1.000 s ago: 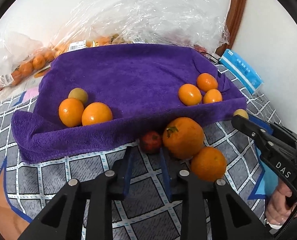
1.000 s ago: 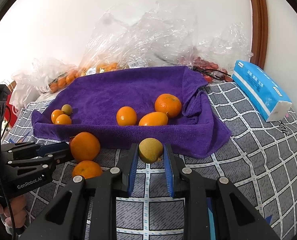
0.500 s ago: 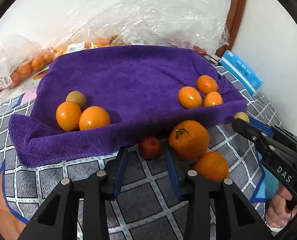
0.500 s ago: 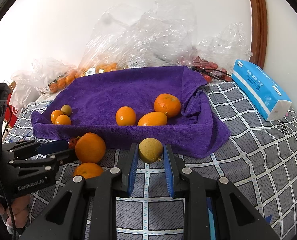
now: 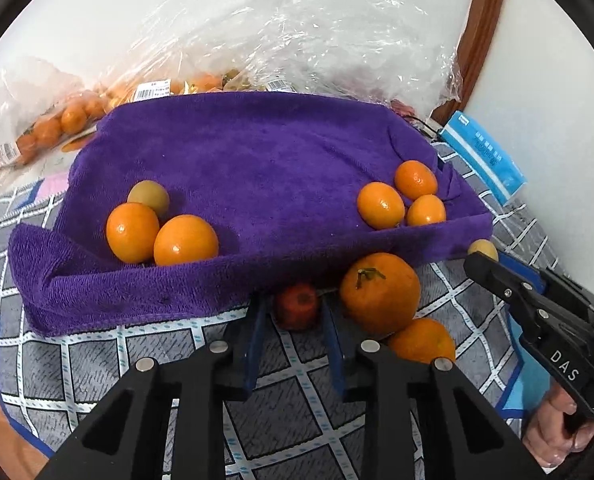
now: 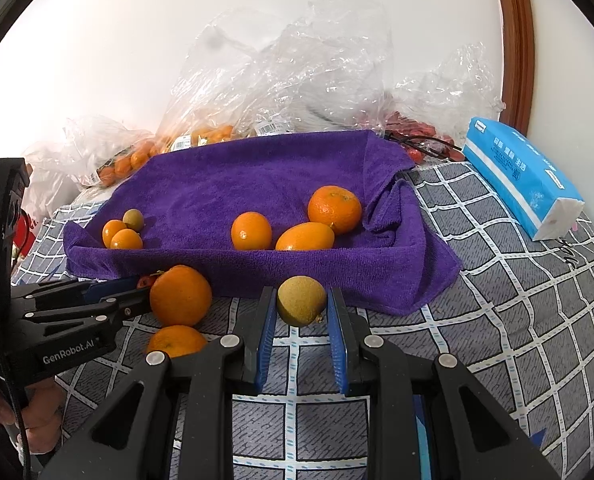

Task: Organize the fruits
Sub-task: 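Grasp the small red fruit with the left tool while the right tool holds the yellow-green fruit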

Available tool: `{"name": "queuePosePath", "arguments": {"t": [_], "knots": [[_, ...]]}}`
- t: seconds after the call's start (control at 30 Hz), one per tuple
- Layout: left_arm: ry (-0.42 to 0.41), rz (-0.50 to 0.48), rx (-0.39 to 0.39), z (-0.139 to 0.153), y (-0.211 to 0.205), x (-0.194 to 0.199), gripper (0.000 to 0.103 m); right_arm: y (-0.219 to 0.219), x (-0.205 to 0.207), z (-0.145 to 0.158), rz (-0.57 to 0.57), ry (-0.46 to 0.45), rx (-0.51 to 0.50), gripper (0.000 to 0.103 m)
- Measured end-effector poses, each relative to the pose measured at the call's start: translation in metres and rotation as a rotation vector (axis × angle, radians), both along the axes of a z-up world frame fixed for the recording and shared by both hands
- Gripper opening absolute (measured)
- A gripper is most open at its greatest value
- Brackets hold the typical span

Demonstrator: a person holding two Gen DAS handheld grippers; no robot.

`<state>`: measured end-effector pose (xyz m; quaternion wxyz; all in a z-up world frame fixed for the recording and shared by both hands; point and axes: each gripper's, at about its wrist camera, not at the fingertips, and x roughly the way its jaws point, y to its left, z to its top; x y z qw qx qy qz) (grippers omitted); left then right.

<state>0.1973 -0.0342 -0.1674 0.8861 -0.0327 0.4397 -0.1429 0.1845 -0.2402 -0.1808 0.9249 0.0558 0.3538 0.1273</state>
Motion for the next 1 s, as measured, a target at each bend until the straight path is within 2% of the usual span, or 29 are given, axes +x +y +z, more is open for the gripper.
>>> {"name": "queuePosePath", "arguments": {"t": [0.4,0.6,0.77,1.0], "knots": [[0.01,0.027,-0.077,0.01,0.018,-0.014,0.026,0.003,-0.01,0.015,0.019,-0.022,-0.031,0.025],[0.05,0.022,-0.087,0.005,0.019,-0.011,0.026,0.0,-0.013,0.024,0.019,-0.02,-0.021,0.025],[0.041,0.002,-0.031,0.004,0.006,-0.007,0.035,-0.001,-0.013,0.024,0.018,-0.006,-0.009,0.025],[0.002,0.01,0.094,0.002,-0.011,0.002,0.037,0.002,-0.014,0.026,0.03,-0.009,-0.012,0.025]]}}
